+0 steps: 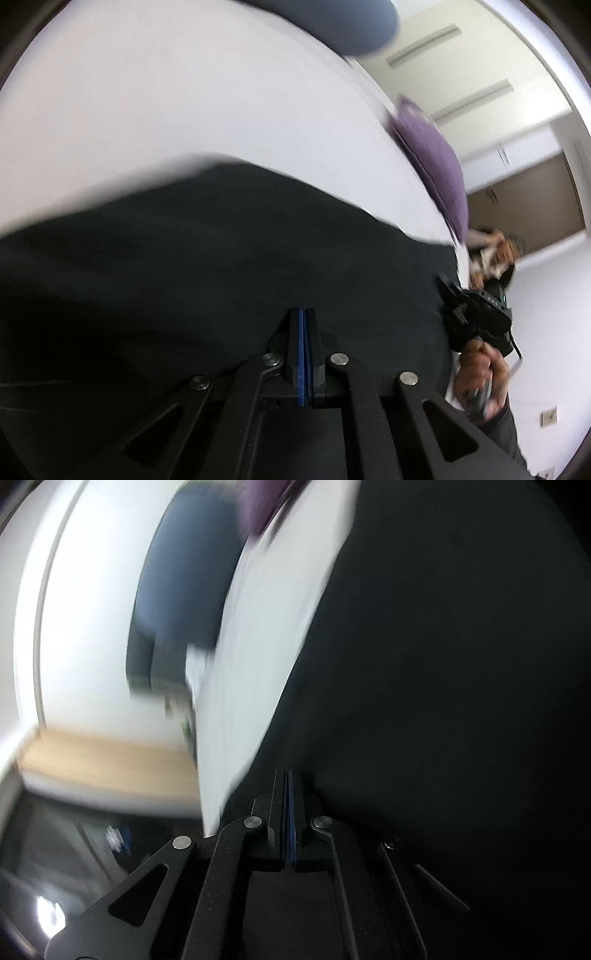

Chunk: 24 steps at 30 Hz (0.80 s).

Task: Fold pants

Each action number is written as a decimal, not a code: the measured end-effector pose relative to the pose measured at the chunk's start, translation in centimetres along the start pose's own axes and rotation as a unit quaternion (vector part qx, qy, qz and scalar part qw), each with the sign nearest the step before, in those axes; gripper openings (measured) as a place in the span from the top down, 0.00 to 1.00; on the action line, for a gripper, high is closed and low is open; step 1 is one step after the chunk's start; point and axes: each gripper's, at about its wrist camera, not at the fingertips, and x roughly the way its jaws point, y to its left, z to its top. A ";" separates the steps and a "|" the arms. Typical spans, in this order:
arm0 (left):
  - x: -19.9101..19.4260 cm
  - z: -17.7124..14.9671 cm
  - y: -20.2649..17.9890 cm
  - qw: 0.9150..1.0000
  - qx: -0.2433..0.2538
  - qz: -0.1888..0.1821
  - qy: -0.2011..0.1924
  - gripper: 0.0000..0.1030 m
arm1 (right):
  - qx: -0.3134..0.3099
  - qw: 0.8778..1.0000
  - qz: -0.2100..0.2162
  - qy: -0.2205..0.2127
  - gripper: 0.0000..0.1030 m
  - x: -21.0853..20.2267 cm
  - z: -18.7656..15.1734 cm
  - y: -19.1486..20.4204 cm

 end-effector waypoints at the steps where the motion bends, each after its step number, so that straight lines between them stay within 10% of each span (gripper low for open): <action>1: -1.5 -0.2 1.5 1.000 -0.008 0.010 -0.013 0.95 | 0.004 0.999 -0.016 -0.029 1.00 -1.5 1.6 -0.5; 7: -10.7 -1.2 8.3 0.994 -0.032 0.080 -0.074 0.96 | 0.024 0.977 -0.124 -0.171 1.00 -10.7 7.9 -1.2; 10: -14.9 -1.6 7.7 0.987 -0.036 0.099 -0.125 0.83 | 0.029 0.972 -0.085 -0.217 0.93 -15.5 6.4 -0.3; 14: -14.6 -1.8 3.0 0.986 -0.018 0.089 -0.140 0.66 | -0.008 0.975 -0.056 -0.216 0.15 -14.7 0.1 3.3; 24: -0.6 -5.2 -7.8 0.997 0.071 0.031 -0.010 0.59 | 0.049 0.989 -0.012 -0.138 0.27 -5.2 -2.6 2.0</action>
